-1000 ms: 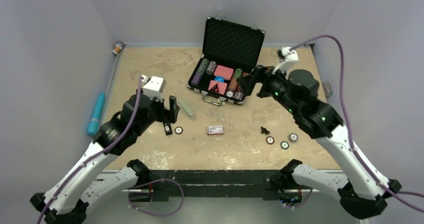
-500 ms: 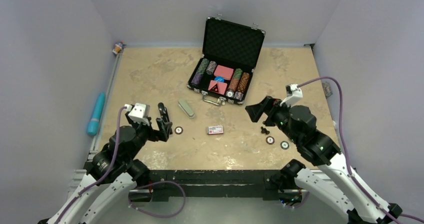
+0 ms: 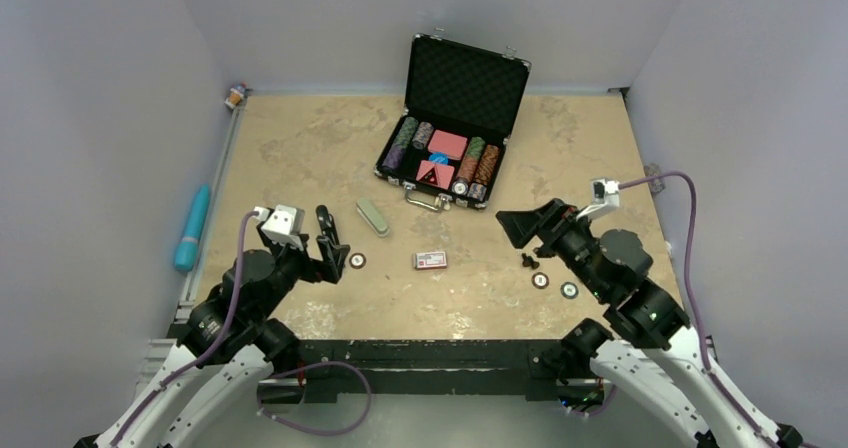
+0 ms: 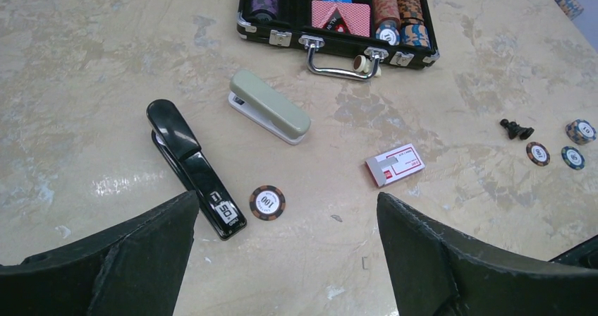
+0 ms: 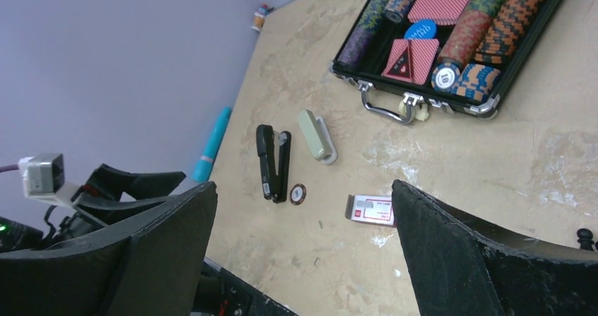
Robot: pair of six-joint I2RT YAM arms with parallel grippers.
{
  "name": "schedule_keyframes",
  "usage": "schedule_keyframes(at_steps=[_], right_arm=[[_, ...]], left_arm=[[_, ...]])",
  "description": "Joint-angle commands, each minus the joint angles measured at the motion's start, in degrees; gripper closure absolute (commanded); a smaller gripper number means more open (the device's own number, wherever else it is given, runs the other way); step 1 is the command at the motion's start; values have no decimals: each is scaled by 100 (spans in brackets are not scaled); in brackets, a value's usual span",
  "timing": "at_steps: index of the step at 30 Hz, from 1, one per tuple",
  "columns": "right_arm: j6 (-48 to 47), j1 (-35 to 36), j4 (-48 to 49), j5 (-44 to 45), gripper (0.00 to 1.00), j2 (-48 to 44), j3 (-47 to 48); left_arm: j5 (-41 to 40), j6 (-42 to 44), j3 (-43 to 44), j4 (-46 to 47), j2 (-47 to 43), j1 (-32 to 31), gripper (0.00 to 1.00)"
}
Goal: Unload the staples from the stapler
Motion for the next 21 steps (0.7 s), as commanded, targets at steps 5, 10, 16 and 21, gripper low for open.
schedule_keyframes(at_steps=[5,10,16,21], right_arm=[[42,21,396,-231,1,828,54],[13,23,587,-198,1,841,35],[24,12,732,-162,1,765,0],[-11,9,678,-144,2,895,51]], left_arm=[[79,-78,-78,344,154,38,0],[74,-85,-79,345,138,37,0],[96,-83,-89,358,155,36,0],[116,-74,-119,406,176,34,0]])
